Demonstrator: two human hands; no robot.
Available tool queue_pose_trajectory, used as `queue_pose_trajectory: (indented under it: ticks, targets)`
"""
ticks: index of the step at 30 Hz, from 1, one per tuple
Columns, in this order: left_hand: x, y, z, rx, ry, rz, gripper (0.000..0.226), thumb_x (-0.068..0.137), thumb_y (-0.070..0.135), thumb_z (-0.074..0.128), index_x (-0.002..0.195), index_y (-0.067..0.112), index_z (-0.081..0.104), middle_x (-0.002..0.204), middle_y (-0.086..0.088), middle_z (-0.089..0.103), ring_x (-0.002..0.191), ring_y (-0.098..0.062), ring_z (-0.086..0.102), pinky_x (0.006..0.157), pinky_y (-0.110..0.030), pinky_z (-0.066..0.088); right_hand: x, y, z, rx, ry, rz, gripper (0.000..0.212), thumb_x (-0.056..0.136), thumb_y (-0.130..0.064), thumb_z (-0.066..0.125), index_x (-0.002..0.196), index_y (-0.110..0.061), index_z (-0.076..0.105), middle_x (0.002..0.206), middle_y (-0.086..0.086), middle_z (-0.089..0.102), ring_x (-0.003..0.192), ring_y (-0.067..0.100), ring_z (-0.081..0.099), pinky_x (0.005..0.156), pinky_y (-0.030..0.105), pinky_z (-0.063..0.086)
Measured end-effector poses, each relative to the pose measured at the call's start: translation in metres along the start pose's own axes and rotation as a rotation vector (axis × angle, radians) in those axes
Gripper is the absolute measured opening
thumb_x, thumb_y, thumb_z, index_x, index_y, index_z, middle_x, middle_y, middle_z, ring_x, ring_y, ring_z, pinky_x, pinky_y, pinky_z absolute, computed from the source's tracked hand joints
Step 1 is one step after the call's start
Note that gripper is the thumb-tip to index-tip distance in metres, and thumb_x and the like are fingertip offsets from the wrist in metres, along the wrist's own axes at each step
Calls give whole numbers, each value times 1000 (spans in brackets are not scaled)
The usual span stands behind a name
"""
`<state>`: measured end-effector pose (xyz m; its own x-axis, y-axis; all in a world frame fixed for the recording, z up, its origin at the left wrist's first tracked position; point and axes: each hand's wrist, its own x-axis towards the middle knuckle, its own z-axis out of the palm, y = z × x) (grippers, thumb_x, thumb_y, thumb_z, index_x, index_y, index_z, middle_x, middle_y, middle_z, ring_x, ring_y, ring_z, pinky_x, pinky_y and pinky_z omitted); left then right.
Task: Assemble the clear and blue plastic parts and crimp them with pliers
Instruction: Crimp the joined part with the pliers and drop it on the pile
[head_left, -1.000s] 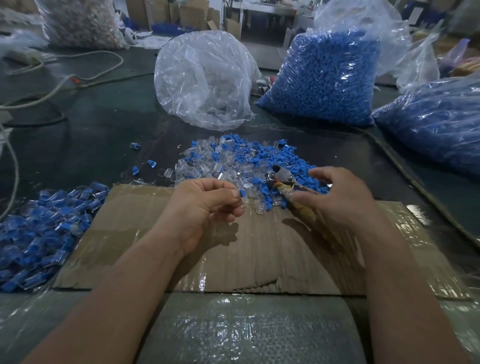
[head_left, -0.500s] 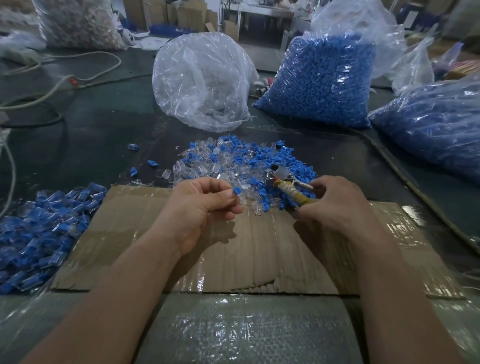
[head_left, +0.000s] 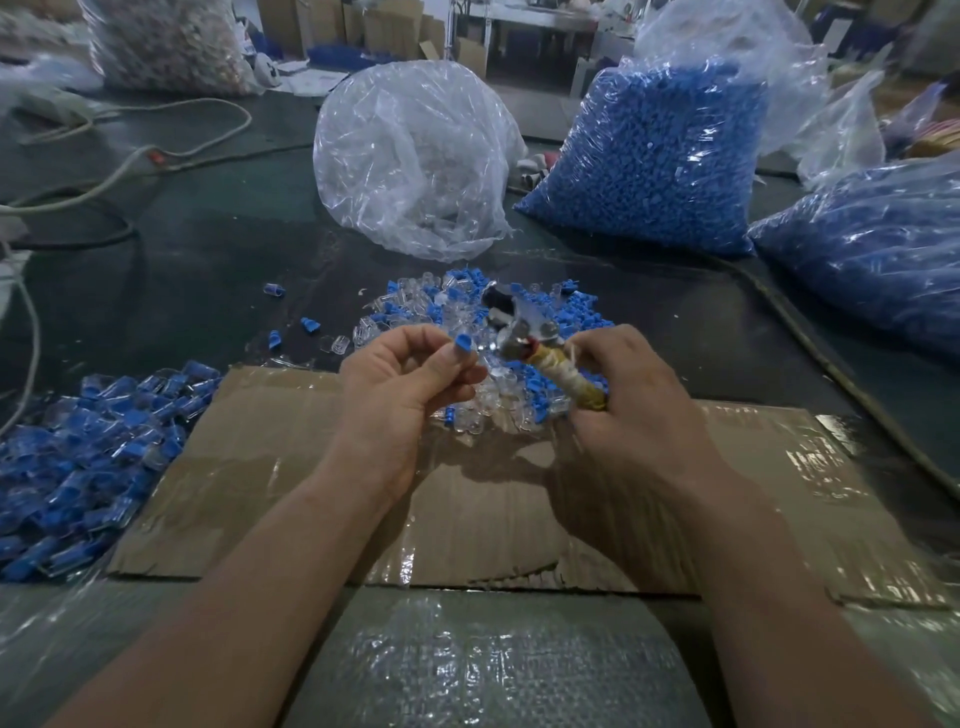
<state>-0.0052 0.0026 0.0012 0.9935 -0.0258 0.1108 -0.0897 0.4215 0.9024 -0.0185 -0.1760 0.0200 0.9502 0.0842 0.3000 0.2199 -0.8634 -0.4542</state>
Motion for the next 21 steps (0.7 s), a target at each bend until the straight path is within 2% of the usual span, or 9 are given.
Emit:
queue_pose_trajectory:
  ticks: [3, 10, 13, 16, 19, 21]
  targets:
    - [1, 0, 1, 16, 21, 34, 14, 66, 11, 61, 78, 6, 59, 64, 1, 68, 61, -10, 66, 55, -17, 52, 0, -2, 3, -55, -86, -39, 37, 76, -14, 60, 112, -16, 52, 105, -2, 44, 104, 18, 45, 83, 29, 35]
    - [0, -2, 2, 74, 29, 76, 12, 66, 13, 61, 77, 10, 60, 65, 3, 68, 63, -8, 65, 57, -17, 51, -1, -4, 5, -27, -135, -43, 33, 78, -12, 58, 110, -18, 50, 100, -4, 41, 97, 13, 42, 78, 24, 29]
    - [-1, -2, 2, 83, 29, 93, 12, 67, 13, 62, 79, 10, 60, 67, 2, 68, 65, -9, 65, 58, -17, 51, -1, -4, 6, -15, -161, -35, 28, 77, -13, 58, 99, -25, 45, 88, -10, 39, 82, 4, 40, 68, 23, 31]
    - [-2, -1, 4, 118, 42, 115, 8, 69, 12, 62, 77, 12, 60, 66, 3, 68, 65, -10, 64, 59, -18, 52, -1, -5, 6, -32, -159, -41, 28, 76, -13, 58, 85, -30, 37, 76, -17, 34, 70, -4, 34, 58, 18, 25]
    - [-4, 0, 6, 184, 82, 159, 12, 78, 2, 61, 76, 13, 60, 68, 1, 67, 64, -11, 64, 59, -18, 52, -2, -9, 6, -22, -138, -46, 33, 74, -11, 58, 71, -32, 32, 71, -15, 35, 66, -3, 34, 56, 17, 23]
    - [-6, 1, 6, 233, 101, 188, 12, 79, 2, 61, 77, 14, 60, 69, -1, 66, 64, -11, 64, 58, -17, 52, -3, -11, 6, -15, -132, -42, 38, 74, -9, 58, 65, -32, 30, 68, -14, 36, 63, -2, 34, 55, 17, 22]
